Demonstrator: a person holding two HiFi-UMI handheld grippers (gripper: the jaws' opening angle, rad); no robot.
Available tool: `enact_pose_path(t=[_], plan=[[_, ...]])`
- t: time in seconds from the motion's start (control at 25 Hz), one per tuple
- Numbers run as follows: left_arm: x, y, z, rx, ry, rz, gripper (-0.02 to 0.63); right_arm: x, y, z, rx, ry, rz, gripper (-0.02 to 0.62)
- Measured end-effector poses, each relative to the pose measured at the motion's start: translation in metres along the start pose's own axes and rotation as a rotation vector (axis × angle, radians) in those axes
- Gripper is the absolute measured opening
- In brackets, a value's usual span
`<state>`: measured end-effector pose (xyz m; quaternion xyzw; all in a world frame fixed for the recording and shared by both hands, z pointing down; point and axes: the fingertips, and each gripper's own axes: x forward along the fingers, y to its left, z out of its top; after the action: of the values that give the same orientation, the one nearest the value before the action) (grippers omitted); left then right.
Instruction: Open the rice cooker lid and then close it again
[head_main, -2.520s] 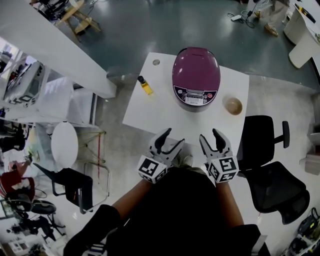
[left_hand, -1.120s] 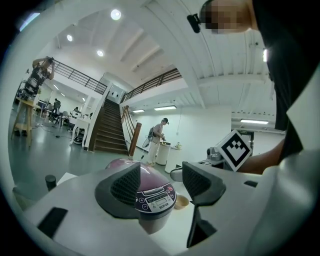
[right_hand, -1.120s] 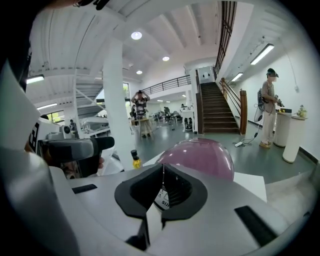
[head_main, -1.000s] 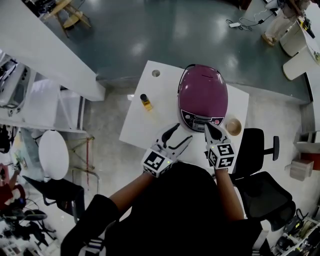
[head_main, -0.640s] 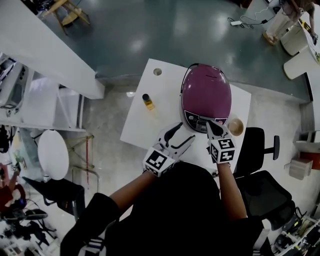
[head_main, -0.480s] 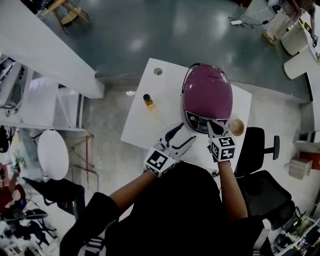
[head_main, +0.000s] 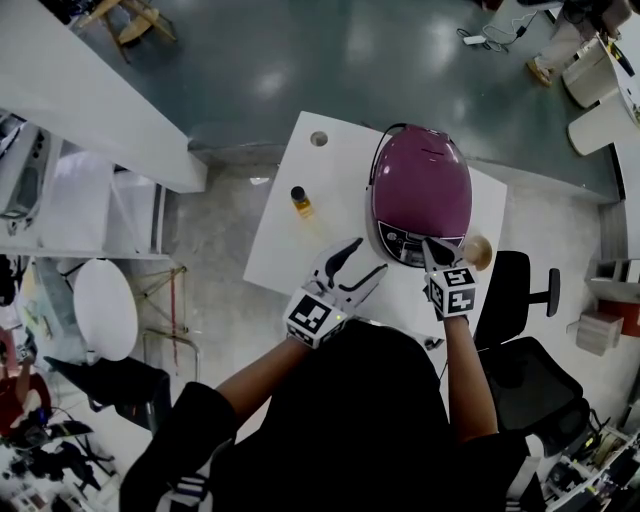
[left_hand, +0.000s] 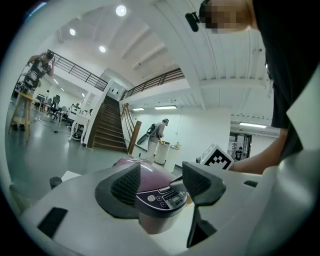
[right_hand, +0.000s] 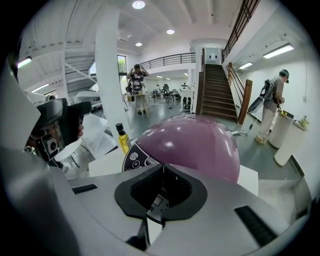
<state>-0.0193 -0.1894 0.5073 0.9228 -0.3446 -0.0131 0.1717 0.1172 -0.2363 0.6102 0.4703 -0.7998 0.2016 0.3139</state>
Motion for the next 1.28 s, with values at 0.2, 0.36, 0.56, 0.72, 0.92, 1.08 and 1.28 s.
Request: enact_pose_path(t=[0.2,0.36,0.56,0.72,0.92,1.08,1.28], plan=[[-0.006,0.005,-0.002,-0.003,0.0,0.005,0.239,0.001,0.0,0.0,0.017,0.011,-0.001,0.002],[-0.007,0.007,-0.005,-0.011,-0.003,-0.003,0.239,0.003,0.001,-0.002,0.051,0.057,0.03,0.0],[-0.005,0.006,-0.007,-0.009,-0.01,-0.022,0.239,0.004,0.005,-0.002,0.03,0.102,0.059,-0.002],[-0.005,0.006,-0.006,0.005,-0.022,-0.03,0.239,0.008,0.007,-0.011,0.013,0.105,0.024,-0.002],[-0.004,0.005,-0.005,0.007,-0.023,-0.034,0.239,0.006,0.003,-0.011,0.014,0.1,0.022,-0.002],[-0.007,0.006,-0.004,0.008,-0.024,-0.019,0.239,0.005,0.004,-0.012,0.023,0.098,0.023,-0.002],[-0.008,0.006,-0.004,0.005,-0.02,-0.018,0.239,0.007,0.003,-0.01,0.023,0.112,0.022,-0.002]])
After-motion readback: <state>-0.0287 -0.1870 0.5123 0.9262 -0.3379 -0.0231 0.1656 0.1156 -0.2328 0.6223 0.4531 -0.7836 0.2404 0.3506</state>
